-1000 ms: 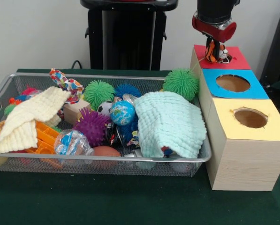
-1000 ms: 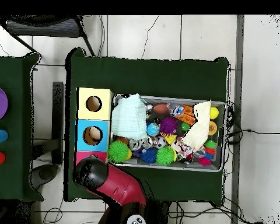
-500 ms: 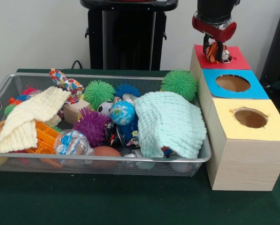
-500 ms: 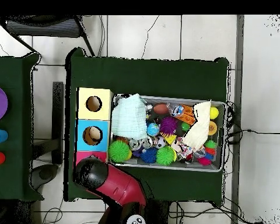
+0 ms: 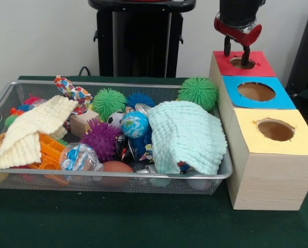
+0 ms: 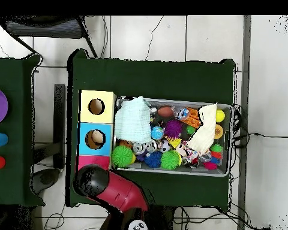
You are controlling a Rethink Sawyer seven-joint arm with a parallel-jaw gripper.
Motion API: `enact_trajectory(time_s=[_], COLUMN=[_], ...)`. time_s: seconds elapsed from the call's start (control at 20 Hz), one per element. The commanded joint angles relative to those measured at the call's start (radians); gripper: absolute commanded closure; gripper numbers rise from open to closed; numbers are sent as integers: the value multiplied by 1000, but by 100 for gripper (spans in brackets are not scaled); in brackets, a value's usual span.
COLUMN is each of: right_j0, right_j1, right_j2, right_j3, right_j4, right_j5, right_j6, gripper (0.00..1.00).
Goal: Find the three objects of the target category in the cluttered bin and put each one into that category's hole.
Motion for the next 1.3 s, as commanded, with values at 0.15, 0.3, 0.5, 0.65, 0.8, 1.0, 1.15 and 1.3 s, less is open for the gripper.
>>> enact_trajectory(time_s=[0.15,0.3,0.5,0.65,0.8,1.0,1.15,1.3], right_j0=[-28,-39,-22,10,25,6,2,-15], right_j1=[67,68,20,-56,-72,-49,-41,-32], right_j2=[67,52,-29,-105,-144,-147,-161,-152], right_j3=[-8,-34,-132,-217,-287,-344,-385,-389], right_j4=[15,1,-78,-148,-192,-245,-299,-317], right_j5=[113,129,243,384,414,377,328,271], right_j6=[202,197,222,275,263,171,123,95], gripper=[0,0,0,0,0,0,0,0])
